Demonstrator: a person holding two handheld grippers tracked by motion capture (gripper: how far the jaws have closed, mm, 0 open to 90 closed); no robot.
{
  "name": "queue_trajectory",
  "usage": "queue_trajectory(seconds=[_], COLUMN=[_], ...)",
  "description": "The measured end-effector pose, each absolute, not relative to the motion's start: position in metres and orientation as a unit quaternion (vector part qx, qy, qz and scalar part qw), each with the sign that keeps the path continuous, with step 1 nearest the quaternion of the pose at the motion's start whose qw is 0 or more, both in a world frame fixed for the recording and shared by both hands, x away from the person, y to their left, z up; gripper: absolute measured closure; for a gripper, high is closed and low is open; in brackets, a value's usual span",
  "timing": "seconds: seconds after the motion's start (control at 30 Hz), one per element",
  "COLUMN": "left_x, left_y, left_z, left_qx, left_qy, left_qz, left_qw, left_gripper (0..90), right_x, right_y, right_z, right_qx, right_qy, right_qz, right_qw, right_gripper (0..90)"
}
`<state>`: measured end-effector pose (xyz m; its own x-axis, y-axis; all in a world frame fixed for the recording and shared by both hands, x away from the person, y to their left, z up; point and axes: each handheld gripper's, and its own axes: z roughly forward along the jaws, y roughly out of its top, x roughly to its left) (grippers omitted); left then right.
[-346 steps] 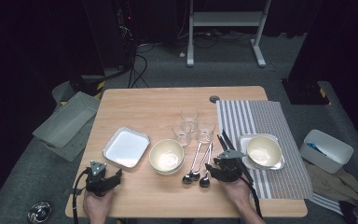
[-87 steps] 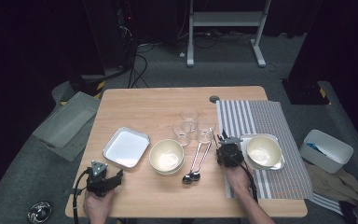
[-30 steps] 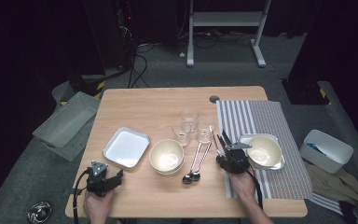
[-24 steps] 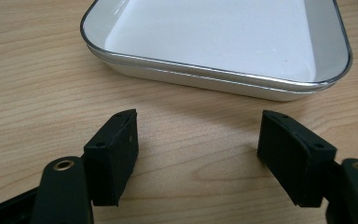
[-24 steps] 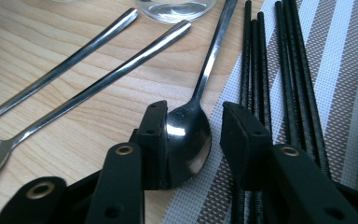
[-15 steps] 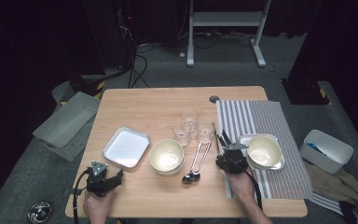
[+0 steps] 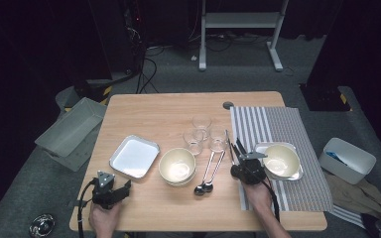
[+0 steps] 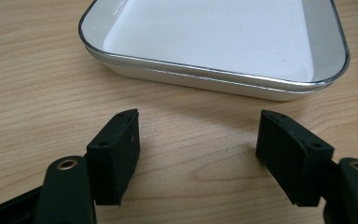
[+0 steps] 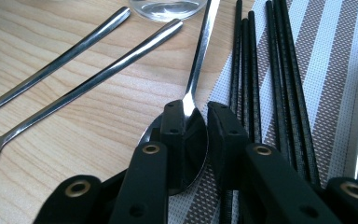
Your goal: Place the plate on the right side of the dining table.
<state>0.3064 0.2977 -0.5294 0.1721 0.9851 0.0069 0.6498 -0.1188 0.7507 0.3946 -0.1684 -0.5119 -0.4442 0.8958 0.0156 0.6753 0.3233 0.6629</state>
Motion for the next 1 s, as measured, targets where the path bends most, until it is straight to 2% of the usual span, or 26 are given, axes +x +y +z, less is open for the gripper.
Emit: queue_trajectory(seconds=[0.33,0.6,0.67,1.0], left_x=[0.3064,0.3064,0.3064,0.3064], left_y=[0.2978,0.2977,0.2977,0.2977], left_z=[-0.5293,-0.5293,-0.5293,-0.5293], left_qx=[0.699,0.700,0.700,0.700], left_qy=[0.584,0.584,0.583,0.583], left_qz=[0.267,0.267,0.267,0.267], left_qw=[0.314,0.314,0.314,0.315], left_gripper=[31.1,31.2,31.2,31.3], right_x=[0.3965,0.3968,0.3971,0.3982], right_y=[-0.1733,-0.1739,-0.1743,-0.1707], right_z=[-0.5106,-0.5090,-0.5083,-0.5128], right_qx=[0.502,0.501,0.500,0.495], right_qy=[0.785,0.784,0.784,0.791], right_qz=[0.322,0.327,0.328,0.326], right_qw=[0.168,0.164,0.165,0.152], right_gripper=[84.6,86.1,90.0,90.0])
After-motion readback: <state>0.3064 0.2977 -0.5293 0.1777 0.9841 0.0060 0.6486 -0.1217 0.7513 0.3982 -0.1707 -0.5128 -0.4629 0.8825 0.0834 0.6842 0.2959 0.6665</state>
